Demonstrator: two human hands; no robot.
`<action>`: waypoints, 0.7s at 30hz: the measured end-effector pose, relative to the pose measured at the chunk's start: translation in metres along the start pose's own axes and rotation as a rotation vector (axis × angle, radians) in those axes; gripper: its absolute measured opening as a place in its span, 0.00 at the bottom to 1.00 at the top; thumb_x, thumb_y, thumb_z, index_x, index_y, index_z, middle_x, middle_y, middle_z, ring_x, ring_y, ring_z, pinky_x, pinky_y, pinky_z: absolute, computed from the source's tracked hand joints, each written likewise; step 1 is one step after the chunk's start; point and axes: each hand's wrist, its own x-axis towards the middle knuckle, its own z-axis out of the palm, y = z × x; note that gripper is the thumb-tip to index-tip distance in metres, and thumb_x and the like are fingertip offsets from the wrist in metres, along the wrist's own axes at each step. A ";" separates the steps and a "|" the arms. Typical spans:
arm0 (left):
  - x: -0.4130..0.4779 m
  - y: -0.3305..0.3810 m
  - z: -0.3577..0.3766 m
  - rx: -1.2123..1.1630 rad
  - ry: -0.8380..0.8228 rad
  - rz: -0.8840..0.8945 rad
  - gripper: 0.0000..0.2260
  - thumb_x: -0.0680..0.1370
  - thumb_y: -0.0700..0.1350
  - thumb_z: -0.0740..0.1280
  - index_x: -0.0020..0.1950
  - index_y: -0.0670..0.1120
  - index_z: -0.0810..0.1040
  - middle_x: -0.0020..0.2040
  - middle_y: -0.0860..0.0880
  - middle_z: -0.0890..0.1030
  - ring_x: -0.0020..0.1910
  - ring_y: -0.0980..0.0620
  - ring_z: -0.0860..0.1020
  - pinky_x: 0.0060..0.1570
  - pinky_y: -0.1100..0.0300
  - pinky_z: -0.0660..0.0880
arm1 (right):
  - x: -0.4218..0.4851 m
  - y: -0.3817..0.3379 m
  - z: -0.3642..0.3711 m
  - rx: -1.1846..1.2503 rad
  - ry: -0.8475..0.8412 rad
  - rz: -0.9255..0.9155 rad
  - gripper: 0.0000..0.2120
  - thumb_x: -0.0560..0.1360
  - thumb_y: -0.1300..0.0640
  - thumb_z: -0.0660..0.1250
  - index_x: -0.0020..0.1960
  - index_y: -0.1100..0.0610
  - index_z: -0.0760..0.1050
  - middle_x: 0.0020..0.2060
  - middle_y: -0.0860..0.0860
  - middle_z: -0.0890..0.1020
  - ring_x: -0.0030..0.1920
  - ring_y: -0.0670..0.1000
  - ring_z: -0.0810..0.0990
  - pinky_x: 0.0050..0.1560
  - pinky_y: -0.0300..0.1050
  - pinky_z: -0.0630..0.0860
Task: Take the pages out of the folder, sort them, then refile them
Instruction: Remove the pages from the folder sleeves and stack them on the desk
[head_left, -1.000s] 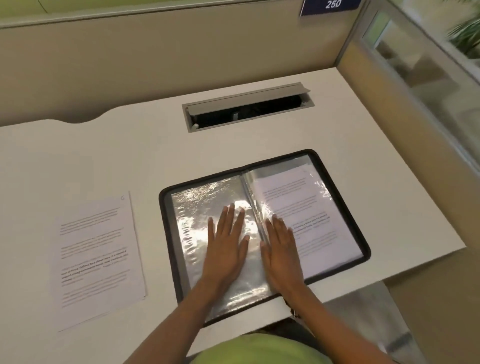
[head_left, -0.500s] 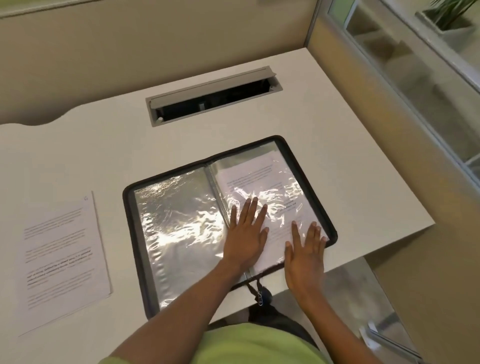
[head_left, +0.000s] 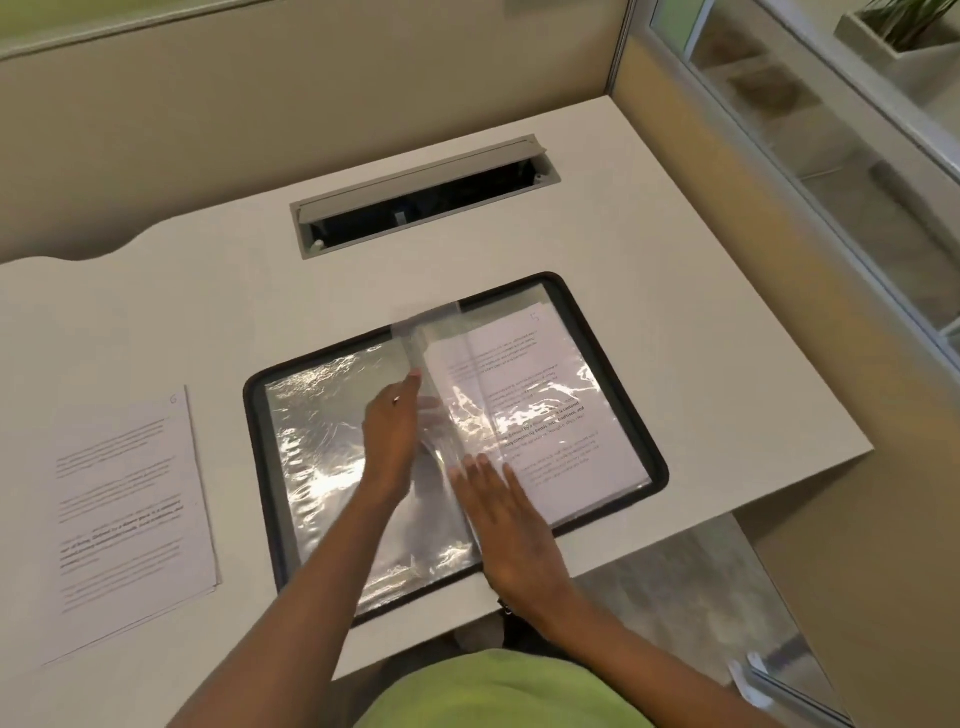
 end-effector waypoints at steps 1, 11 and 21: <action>0.007 -0.002 -0.012 -0.036 0.011 -0.035 0.11 0.84 0.50 0.67 0.53 0.43 0.84 0.45 0.44 0.88 0.41 0.44 0.86 0.33 0.60 0.78 | 0.003 -0.007 0.002 0.025 -0.035 -0.049 0.47 0.71 0.73 0.59 0.84 0.55 0.43 0.83 0.56 0.50 0.83 0.55 0.47 0.81 0.56 0.54; 0.018 -0.042 -0.132 0.366 0.294 0.004 0.06 0.80 0.42 0.73 0.45 0.48 0.88 0.36 0.47 0.85 0.33 0.48 0.81 0.35 0.60 0.78 | 0.037 -0.002 -0.019 0.237 -0.001 0.121 0.25 0.88 0.48 0.50 0.83 0.52 0.55 0.82 0.49 0.58 0.82 0.46 0.52 0.81 0.52 0.54; 0.003 -0.052 -0.150 0.639 0.447 0.045 0.06 0.75 0.47 0.79 0.47 0.46 0.86 0.40 0.46 0.85 0.44 0.40 0.84 0.47 0.50 0.80 | 0.092 0.132 -0.046 0.114 0.159 0.699 0.23 0.84 0.45 0.60 0.73 0.58 0.66 0.66 0.57 0.76 0.66 0.57 0.74 0.66 0.56 0.75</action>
